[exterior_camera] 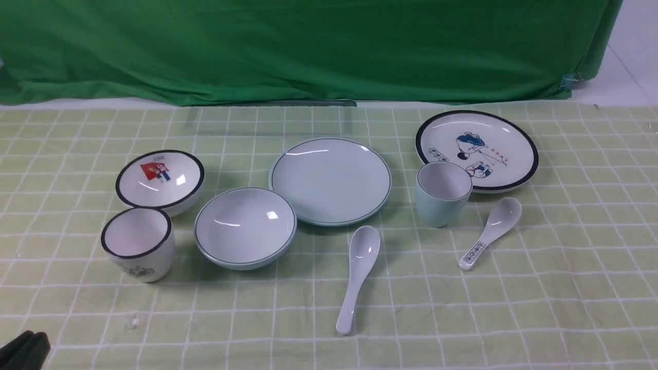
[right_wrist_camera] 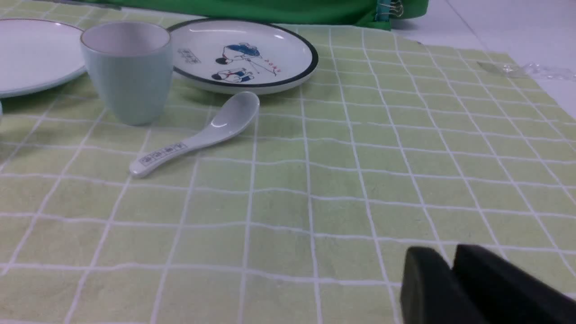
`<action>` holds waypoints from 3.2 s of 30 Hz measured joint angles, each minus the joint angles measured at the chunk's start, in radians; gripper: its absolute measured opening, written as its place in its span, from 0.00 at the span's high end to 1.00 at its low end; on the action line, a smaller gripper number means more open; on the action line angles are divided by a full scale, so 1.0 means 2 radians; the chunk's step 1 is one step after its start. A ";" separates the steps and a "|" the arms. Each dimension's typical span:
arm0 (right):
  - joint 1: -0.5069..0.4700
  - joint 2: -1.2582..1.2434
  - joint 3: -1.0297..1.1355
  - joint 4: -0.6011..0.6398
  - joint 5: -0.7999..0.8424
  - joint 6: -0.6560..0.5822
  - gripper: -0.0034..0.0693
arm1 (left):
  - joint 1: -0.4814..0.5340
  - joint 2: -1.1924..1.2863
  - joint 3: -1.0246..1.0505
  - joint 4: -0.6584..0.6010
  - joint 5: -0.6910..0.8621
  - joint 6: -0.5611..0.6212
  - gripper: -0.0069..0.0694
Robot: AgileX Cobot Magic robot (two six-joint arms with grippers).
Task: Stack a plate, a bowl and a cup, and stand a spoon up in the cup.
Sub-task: Use the left arm to grab a blue rice bowl
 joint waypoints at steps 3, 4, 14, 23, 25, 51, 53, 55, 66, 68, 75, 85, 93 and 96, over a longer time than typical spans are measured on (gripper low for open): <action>0.000 0.000 0.000 0.000 0.000 0.000 0.76 | 0.000 0.000 0.000 0.000 0.000 0.000 0.92; 0.000 0.000 0.000 0.000 0.000 0.000 0.76 | 0.000 0.000 0.000 0.000 0.000 0.000 0.92; 0.000 0.000 0.000 0.000 0.000 0.000 0.75 | 0.000 0.000 0.000 0.013 0.000 0.005 0.92; 0.000 0.000 0.000 0.000 0.000 0.000 0.72 | 0.000 0.000 0.000 0.027 -0.003 0.013 0.92; 0.000 0.000 0.000 0.000 0.000 0.000 0.71 | 0.000 0.000 0.000 0.028 -0.004 0.013 0.92; 0.000 0.000 0.000 0.002 -0.416 0.125 0.65 | 0.000 0.000 0.000 0.042 -0.409 -0.066 0.92; 0.000 0.006 0.000 0.002 -0.437 0.153 0.65 | 0.000 0.000 0.000 0.042 -0.441 -0.124 0.92; 0.000 0.015 0.000 0.002 -0.447 0.164 0.66 | 0.000 0.002 -0.009 0.042 -0.443 -0.146 0.92; 0.000 0.174 -0.170 0.001 -0.286 0.056 0.93 | 0.000 0.243 -0.278 0.042 -0.240 -0.136 0.92; 0.000 0.220 -0.200 0.001 -0.217 0.026 0.93 | -0.006 0.323 -0.323 0.051 -0.188 -0.134 0.92; 0.011 0.344 -0.292 0.003 0.030 -0.002 0.93 | -0.070 0.532 -0.469 0.054 0.103 -0.100 0.92; 0.194 0.536 -0.314 0.006 0.176 -0.077 0.94 | -0.111 0.796 -0.606 0.054 0.242 -0.054 0.44; 0.241 0.611 -0.360 0.008 0.208 -0.080 0.94 | -0.108 0.904 -0.641 0.065 0.220 -0.052 0.20; 0.242 0.611 -0.369 0.008 0.202 -0.080 0.94 | -0.104 0.932 -0.642 0.060 0.214 -0.052 0.22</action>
